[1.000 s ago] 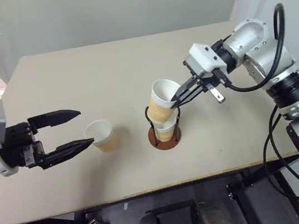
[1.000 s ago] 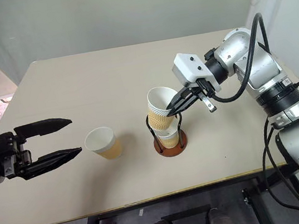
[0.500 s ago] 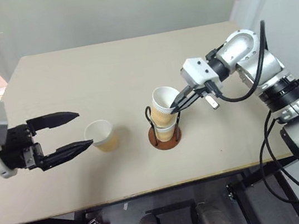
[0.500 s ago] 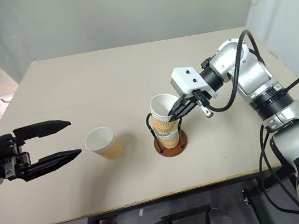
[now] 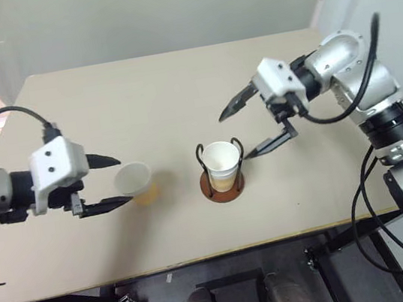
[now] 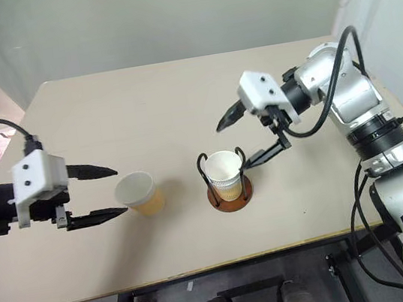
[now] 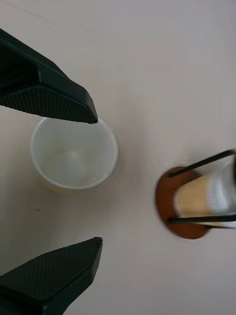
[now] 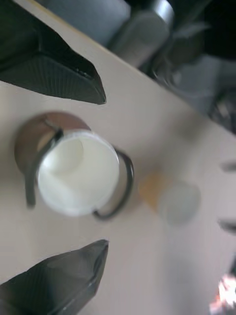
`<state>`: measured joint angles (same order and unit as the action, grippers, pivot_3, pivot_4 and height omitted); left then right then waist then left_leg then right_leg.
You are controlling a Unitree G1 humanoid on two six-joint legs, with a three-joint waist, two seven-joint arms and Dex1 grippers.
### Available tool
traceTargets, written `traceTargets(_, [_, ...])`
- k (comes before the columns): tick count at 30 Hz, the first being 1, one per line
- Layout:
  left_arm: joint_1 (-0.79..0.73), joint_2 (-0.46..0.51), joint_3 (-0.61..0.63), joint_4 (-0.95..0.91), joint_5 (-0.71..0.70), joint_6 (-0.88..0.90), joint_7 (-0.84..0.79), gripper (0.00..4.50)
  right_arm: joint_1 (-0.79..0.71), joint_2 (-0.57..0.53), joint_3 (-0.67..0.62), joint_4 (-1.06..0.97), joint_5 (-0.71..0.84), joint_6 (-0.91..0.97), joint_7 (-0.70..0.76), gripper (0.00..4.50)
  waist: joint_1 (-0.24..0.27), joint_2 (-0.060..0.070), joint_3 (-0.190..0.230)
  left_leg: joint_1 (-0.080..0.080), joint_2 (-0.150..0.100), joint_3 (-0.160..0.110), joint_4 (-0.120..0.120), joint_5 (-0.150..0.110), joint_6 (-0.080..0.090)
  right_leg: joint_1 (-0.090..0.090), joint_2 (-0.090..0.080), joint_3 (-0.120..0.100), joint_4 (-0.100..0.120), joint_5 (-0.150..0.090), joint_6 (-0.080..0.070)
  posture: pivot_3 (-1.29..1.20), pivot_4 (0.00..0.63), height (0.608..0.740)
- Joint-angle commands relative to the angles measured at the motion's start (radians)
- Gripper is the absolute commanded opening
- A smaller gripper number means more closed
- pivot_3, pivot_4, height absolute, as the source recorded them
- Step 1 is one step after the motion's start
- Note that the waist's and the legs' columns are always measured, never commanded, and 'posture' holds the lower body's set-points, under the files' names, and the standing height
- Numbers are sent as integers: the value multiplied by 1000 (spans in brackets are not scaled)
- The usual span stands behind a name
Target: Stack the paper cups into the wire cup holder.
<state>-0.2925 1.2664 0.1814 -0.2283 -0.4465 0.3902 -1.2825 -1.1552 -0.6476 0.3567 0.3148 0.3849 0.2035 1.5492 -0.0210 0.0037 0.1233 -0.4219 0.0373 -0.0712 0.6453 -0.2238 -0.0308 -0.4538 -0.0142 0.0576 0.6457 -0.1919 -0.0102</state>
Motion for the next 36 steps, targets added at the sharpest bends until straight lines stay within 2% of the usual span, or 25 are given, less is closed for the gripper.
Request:
traceTargets(1, [-81,27,-77,47,63,-76,-80,4061,36,-1,-100,-135,87,116,-29,4477,1,0,0,-1,0,0,0,-1,0,-1,0,0,0,0,0,0,150,740])
traceTargets(7, [-278,-30,-303,197,256,-220,-181,4061,158,21,-194,-352,178,300,-172,4477,2,0,0,-2,0,0,0,-2,0,-1,0,0,-1,-1,-1,0,150,740])
traceTargets(16, [-384,-139,-431,312,380,-324,-259,4061,253,79,-275,-515,254,444,-372,4477,0,0,0,-3,0,-1,2,-1,1,-1,0,0,-1,0,1,0,150,740])
traceTargets(19, [-412,-161,-450,354,416,-354,-265,3466,261,92,-301,-534,275,468,-419,4500,1,-1,0,-3,0,-1,2,-1,2,-1,0,0,-1,1,2,0,150,740])
traceTargets(28, [-437,-194,-455,382,431,-376,-304,208,276,82,-313,-552,277,477,-465,4500,1,-1,-1,-2,0,-1,2,0,3,0,0,0,-2,2,5,0,150,740])
traceTargets(29, [-447,-201,-447,376,412,-374,-314,46,278,73,-314,-554,276,481,-465,4500,1,-1,-1,-2,0,-1,2,0,3,0,0,-1,-2,2,5,0,150,740])
traceTargets(32, [-502,-202,-446,367,349,-369,-331,46,293,30,-332,-570,296,502,-448,4500,4,-2,-1,-2,0,-1,2,0,3,0,0,-1,-2,3,6,0,150,740])
traceTargets(36, [-701,-168,-517,395,153,-367,-332,46,396,-100,-439,-635,397,551,-373,4500,29,-4,-2,-8,0,-3,4,1,4,0,0,-2,-4,4,9,0,150,740])
